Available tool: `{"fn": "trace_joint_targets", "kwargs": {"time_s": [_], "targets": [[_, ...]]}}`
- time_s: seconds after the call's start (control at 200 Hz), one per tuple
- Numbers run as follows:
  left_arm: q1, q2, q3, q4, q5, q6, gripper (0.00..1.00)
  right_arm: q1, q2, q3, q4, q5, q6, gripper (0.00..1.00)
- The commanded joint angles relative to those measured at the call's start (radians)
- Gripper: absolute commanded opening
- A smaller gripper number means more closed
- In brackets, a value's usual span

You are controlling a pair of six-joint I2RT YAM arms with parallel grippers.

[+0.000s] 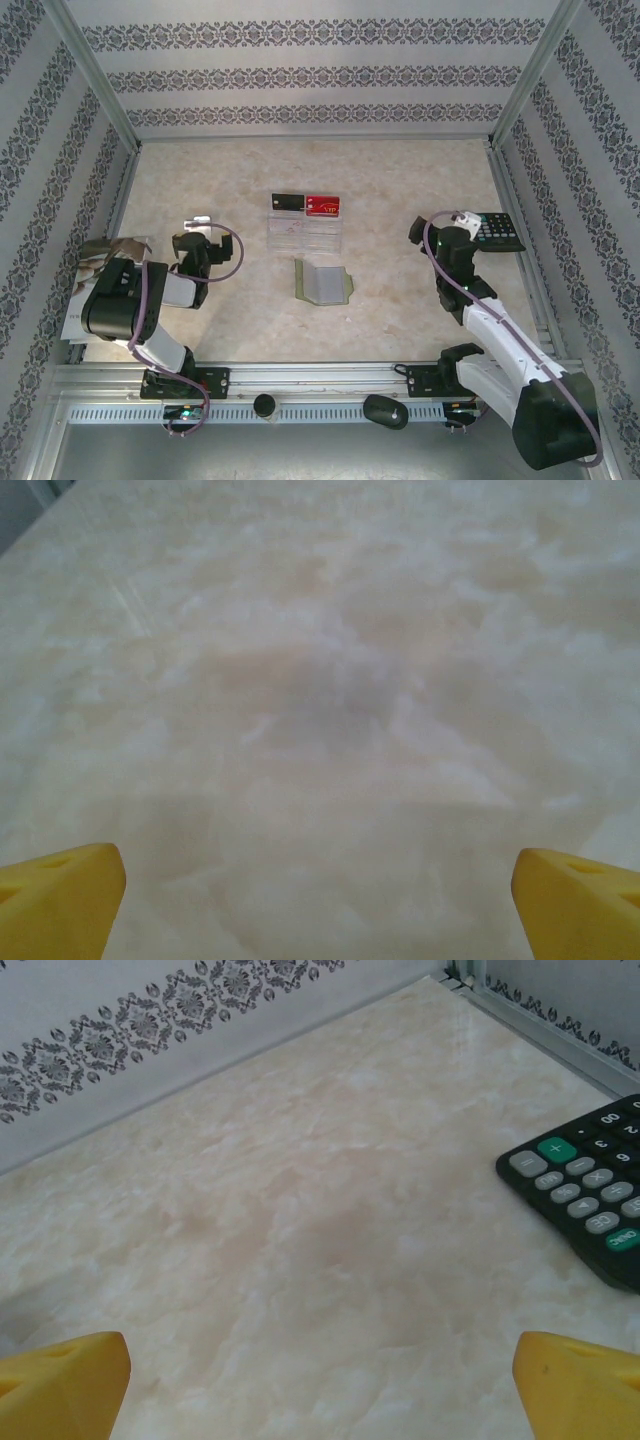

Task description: Take the credit cards out of the card holder

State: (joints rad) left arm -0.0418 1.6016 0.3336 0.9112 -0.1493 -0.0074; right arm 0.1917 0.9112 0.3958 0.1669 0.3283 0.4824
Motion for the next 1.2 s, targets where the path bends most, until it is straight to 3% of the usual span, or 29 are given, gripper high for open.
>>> {"fn": "trace_joint_targets", "kwargs": {"time_s": [0.0, 0.255, 0.41, 0.505, 0.615, 0.665, 0.854, 0.944, 1.194], "targets": [[0.032, -0.017, 0.028, 0.068, -0.003, -0.042, 1.00, -0.018, -0.011, -0.100, 0.293, -0.079, -0.168, 0.98], [0.028, -0.011, 0.023, 0.096, -0.002, -0.033, 1.00, -0.128, 0.093, -0.089, 0.364, -0.095, -0.336, 0.98], [0.029, -0.007, 0.033, 0.081, 0.026, -0.017, 1.00, -0.152, 0.325, -0.092, 0.523, -0.110, -0.403, 0.98], [0.028, -0.007, 0.036, 0.075, 0.034, -0.014, 1.00, -0.150, 0.399, -0.058, 0.612, -0.196, -0.462, 0.98], [0.029, -0.008, 0.038, 0.072, 0.042, -0.011, 1.00, -0.160, 0.556, -0.005, 0.683, -0.189, -0.440, 0.98], [0.027, -0.008, 0.038, 0.072, 0.045, -0.011, 1.00, -0.160, 0.623, -0.022, 0.800, -0.195, -0.437, 0.98], [0.028, -0.008, 0.041, 0.068, 0.051, -0.008, 1.00, -0.162, 0.615, -0.027, 0.788, -0.193, -0.436, 0.98], [0.028, -0.007, 0.040, 0.068, 0.051, -0.008, 1.00, -0.153, 0.606, -0.040, 0.795, -0.099, -0.414, 0.98], [0.028, -0.008, 0.041, 0.068, 0.051, -0.008, 1.00, -0.148, 0.609, -0.041, 0.803, -0.092, -0.418, 0.98]]}}
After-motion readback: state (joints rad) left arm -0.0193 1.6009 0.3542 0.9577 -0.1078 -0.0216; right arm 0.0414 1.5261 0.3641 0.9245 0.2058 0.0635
